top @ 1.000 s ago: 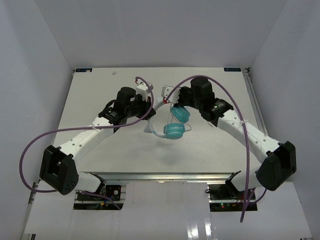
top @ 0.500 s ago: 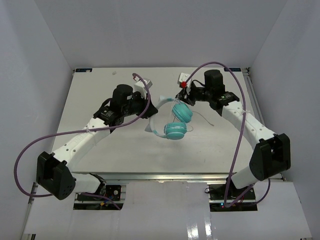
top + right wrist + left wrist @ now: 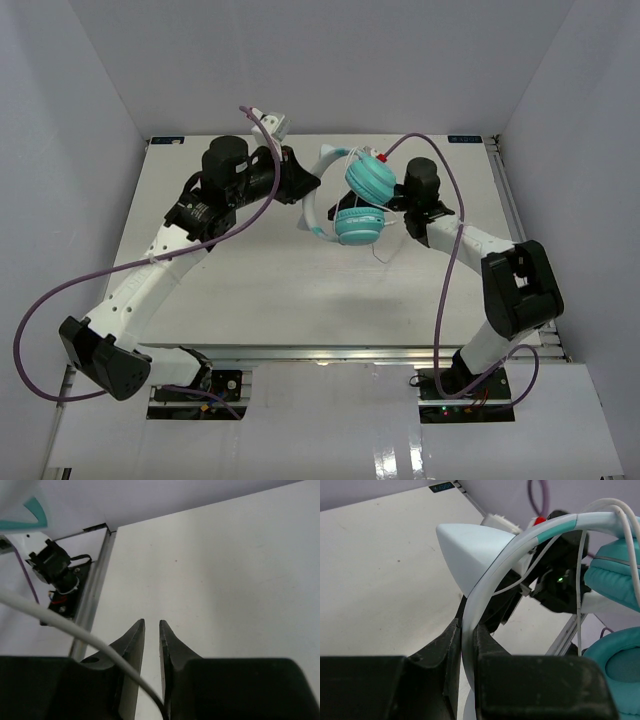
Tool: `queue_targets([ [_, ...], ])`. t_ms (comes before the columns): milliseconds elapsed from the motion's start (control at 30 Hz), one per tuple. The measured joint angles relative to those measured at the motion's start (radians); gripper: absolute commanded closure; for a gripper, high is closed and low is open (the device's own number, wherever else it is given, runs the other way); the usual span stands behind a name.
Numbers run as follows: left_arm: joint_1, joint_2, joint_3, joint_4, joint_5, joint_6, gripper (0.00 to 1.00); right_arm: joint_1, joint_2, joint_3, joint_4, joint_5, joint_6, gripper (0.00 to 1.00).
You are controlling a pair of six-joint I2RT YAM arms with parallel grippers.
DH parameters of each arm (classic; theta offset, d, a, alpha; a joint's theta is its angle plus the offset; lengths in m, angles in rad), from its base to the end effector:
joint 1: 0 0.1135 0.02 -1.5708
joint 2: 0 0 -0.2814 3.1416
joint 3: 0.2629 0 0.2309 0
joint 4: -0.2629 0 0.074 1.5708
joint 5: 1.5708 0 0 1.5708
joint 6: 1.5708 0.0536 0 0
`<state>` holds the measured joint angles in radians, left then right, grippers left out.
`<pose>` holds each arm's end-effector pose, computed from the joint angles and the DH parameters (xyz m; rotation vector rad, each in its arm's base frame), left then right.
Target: Wrap the headphones
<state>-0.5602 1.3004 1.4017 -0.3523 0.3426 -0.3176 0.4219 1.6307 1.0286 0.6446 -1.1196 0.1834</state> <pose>0.2286 -0.1647 0.4360 0.4809 1.8467 -0.9198 0.3013 0.1881 0.3217 -1.1016 1.3122 1.3037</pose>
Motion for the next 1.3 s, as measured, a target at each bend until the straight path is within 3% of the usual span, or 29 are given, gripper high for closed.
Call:
queue_targets([
  [167,0.0,0.014,0.074,-0.007,-0.031,-0.01,1.0,0.019,0.128,-0.069,0.403,-0.047,0.376,0.74],
  [333,0.0,0.055,0.159,-0.056,-0.116,0.012,1.0,0.033,0.164,-0.131,0.556,-0.067,0.559,0.74],
  [533,0.033,0.119,0.266,-0.103,-0.197,0.038,1.0,0.037,0.132,-0.243,0.621,-0.081,0.6,0.75],
  [967,0.228,0.221,0.294,-0.08,-0.246,-0.005,1.0,0.053,-0.018,-0.417,0.642,-0.108,0.569,0.78],
  [1100,0.276,0.258,0.307,-0.072,-0.255,-0.015,1.0,0.069,-0.078,-0.436,0.531,-0.109,0.477,0.89],
  [1200,0.287,0.278,0.307,-0.071,-0.27,-0.015,1.0,0.091,-0.166,-0.411,0.279,-0.08,0.285,0.92],
  [1300,0.287,0.287,0.282,-0.061,-0.302,-0.002,1.0,0.137,-0.231,-0.297,-0.1,0.027,-0.005,0.92],
])
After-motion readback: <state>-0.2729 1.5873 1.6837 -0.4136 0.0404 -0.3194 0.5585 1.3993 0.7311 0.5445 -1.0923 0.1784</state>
